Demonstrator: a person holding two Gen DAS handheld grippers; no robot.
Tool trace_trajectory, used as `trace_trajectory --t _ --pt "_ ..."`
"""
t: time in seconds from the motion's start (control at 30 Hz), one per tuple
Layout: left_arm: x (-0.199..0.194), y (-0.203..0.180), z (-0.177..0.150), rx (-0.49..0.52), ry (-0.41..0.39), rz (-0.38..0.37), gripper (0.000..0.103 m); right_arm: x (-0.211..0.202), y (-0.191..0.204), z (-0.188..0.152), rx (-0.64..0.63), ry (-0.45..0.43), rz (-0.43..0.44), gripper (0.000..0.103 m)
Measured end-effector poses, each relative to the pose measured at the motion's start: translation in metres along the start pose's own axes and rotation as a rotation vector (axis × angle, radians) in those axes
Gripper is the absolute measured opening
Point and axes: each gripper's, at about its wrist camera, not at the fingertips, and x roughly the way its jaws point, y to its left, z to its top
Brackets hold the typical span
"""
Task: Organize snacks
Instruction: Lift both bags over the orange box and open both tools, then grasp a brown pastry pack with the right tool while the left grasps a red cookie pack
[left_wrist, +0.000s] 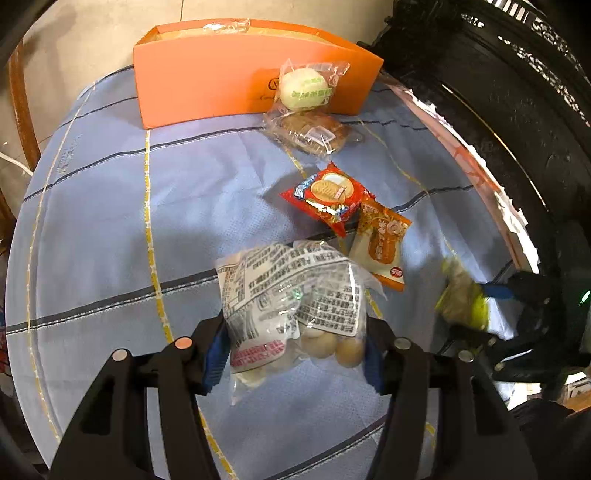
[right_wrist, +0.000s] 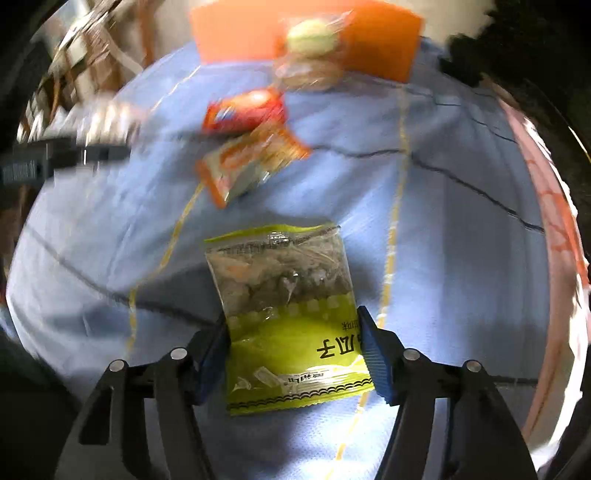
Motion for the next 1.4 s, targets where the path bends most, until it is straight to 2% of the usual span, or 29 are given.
trace_trajectory --t 0.07,0.2,0.23,0.3,0.33,0.4,0.47,0.53,0.63,0.7,0.83,0.87,0.9,0.93,0.97,1.03,1.1,1.2,1.33,1.4 --pt "-0.005 -0.004 0.004 0.005 -0.026 0.003 0.057 -0.014 -0.001 0.011 0.029 -0.053 -0.023 0.064" --pt "-0.02 -0.011 0.024 0.02 -0.074 0.07 0.057 -0.045 -0.01 0.049 0.13 -0.172 -0.02 0.065" --pt "-0.024 -0.01 0.035 0.004 -0.09 0.086 0.057 -0.053 -0.013 0.061 0.148 -0.205 -0.037 0.065" --pt "-0.035 -0.002 0.059 -0.061 -0.164 0.03 0.057 -0.065 -0.02 0.095 0.204 -0.29 -0.043 0.065" --pt "-0.039 0.001 0.071 -0.081 -0.184 0.039 0.057 -0.069 -0.025 0.118 0.236 -0.316 -0.039 0.065" --pt "-0.046 0.005 0.105 -0.062 -0.248 0.095 0.057 -0.072 -0.032 0.152 0.269 -0.357 -0.034 0.065" --pt "-0.049 0.011 0.135 -0.054 -0.282 0.158 0.057 -0.071 -0.039 0.195 0.27 -0.382 -0.041 0.065" --pt "-0.051 0.025 0.173 -0.082 -0.317 0.178 0.057 -0.072 -0.051 0.23 0.274 -0.385 -0.032 0.065" --pt "-0.046 0.046 0.224 -0.119 -0.324 0.256 0.057 -0.062 -0.063 0.28 0.289 -0.373 -0.023 0.065" --pt "-0.041 0.059 0.253 -0.135 -0.318 0.283 0.057 -0.057 -0.065 0.298 0.283 -0.376 -0.031 0.065" --pt "-0.031 0.068 0.281 -0.117 -0.32 0.304 0.057 -0.047 -0.066 0.33 0.277 -0.377 -0.059 0.065" --pt "-0.028 0.068 0.286 -0.111 -0.322 0.308 0.059 -0.044 -0.067 0.335 0.283 -0.378 -0.056 0.066" --pt "-0.025 0.068 0.29 -0.106 -0.324 0.303 0.071 -0.042 -0.07 0.342 0.287 -0.38 -0.053 0.069" --pt "-0.021 0.069 0.295 -0.104 -0.325 0.299 0.085 -0.036 -0.072 0.348 0.277 -0.378 -0.074 0.089" --pt "-0.02 0.067 0.294 -0.107 -0.328 0.303 0.099 -0.034 -0.072 0.352 0.259 -0.37 -0.096 0.099" --pt "-0.02 0.065 0.293 -0.109 -0.334 0.301 0.099 -0.034 -0.073 0.348 0.233 -0.362 -0.11 0.099" --pt "-0.018 0.065 0.288 -0.104 -0.313 0.248 0.099 -0.04 -0.077 0.339 0.226 -0.365 -0.119 0.099" --pt "-0.016 0.056 0.27 -0.076 -0.281 0.226 0.099 -0.045 -0.08 0.322 0.241 -0.329 -0.119 0.099" --pt "-0.016 0.029 0.203 0.095 -0.262 0.167 0.099 -0.031 -0.075 0.263 0.271 -0.221 -0.104 0.099" --pt "-0.013 0.015 0.167 0.185 -0.256 0.125 0.099 -0.011 -0.067 0.231 0.275 -0.172 -0.061 0.099"
